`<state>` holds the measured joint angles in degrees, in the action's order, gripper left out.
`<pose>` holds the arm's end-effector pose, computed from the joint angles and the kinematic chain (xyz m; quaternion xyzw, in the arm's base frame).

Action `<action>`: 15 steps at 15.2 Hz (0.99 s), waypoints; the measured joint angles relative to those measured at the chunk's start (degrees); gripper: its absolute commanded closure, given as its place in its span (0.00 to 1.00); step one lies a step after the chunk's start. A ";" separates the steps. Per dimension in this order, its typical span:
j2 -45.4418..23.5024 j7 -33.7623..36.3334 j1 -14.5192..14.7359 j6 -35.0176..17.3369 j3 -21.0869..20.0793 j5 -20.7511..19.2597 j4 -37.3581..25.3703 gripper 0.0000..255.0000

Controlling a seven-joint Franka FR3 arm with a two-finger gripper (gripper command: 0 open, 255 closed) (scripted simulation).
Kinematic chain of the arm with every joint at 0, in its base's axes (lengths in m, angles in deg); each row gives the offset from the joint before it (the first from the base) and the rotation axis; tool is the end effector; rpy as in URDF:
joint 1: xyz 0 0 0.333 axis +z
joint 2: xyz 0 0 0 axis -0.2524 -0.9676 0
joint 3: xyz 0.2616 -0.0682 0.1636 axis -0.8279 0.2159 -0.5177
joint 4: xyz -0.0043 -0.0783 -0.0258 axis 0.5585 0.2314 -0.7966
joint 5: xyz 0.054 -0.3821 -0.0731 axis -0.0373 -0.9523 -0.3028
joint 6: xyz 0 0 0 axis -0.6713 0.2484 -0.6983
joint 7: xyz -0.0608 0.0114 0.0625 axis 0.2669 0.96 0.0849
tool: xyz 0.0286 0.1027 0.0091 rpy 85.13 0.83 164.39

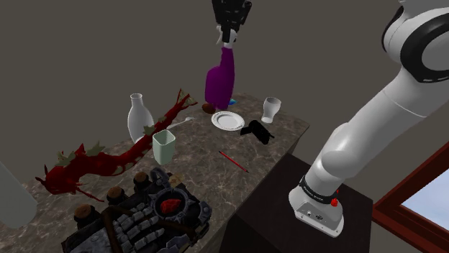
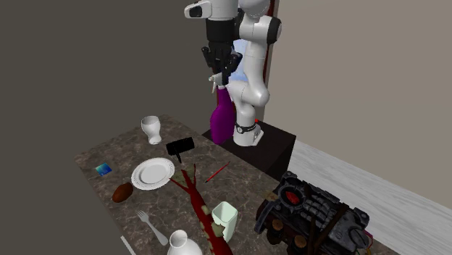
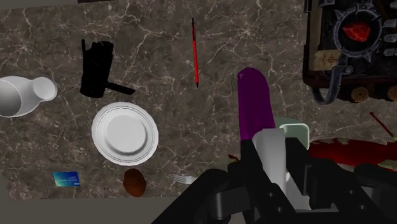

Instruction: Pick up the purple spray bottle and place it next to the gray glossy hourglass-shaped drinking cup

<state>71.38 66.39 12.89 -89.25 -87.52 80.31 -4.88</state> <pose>0.4117 0.1643 0.7450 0.9998 -0.0176 -0.0097 0.0044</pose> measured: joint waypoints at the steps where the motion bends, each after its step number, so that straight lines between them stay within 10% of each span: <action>1: 0.97 -1.41 -0.42 0.07 0.95 0.07 0.90 1.00; 15: 7.89 -24.23 -6.79 -0.09 16.55 -3.82 8.54 1.00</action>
<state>79.28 42.17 6.10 -89.33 -70.97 76.48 3.66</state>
